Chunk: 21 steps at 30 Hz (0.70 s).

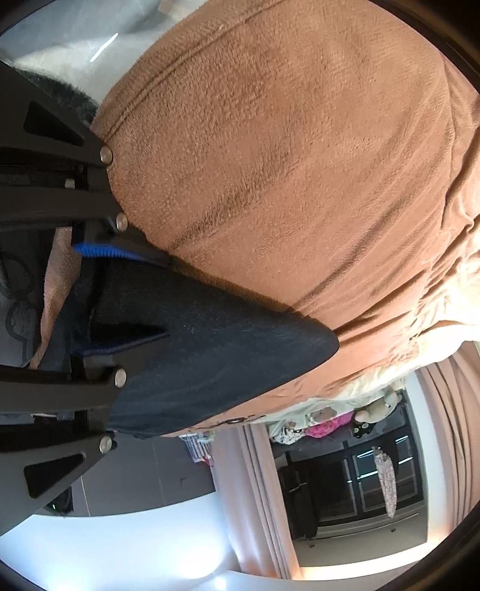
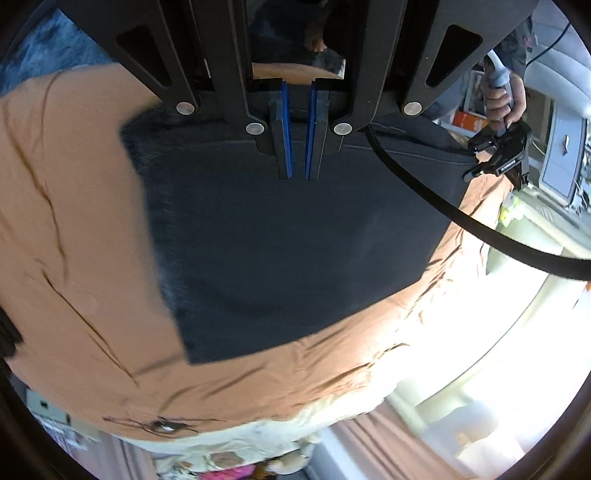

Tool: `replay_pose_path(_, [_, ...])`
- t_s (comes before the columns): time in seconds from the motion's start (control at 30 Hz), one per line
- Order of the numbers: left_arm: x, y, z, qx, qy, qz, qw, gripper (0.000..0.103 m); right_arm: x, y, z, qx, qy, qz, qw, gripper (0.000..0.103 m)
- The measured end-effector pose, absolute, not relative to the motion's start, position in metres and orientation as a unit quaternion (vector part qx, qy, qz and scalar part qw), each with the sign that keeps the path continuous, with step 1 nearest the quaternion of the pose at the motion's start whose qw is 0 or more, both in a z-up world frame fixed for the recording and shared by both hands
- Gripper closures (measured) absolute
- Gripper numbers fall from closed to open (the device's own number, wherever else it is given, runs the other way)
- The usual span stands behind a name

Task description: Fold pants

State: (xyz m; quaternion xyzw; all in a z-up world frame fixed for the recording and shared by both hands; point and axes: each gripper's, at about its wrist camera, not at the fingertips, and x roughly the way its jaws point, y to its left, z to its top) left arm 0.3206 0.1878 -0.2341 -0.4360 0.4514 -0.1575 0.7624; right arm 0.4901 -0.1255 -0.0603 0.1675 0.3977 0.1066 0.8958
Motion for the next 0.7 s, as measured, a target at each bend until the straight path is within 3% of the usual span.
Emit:
replay_pose_path(0.2, [0.316, 0.184, -0.217, -0.414, 0.440, -0.162, 0.780, 0.085, 0.497, -0.082, -0.060, 0.142, 0.406, 0.120, 0.895, 0.100])
replay_pose_path(0.7, [0.325, 0.170, -0.169, -0.390, 0.407, -0.189, 0.804, 0.086, 0.553, -0.014, -0.088, 0.110, 0.446, 0.145, 0.876, 0.100])
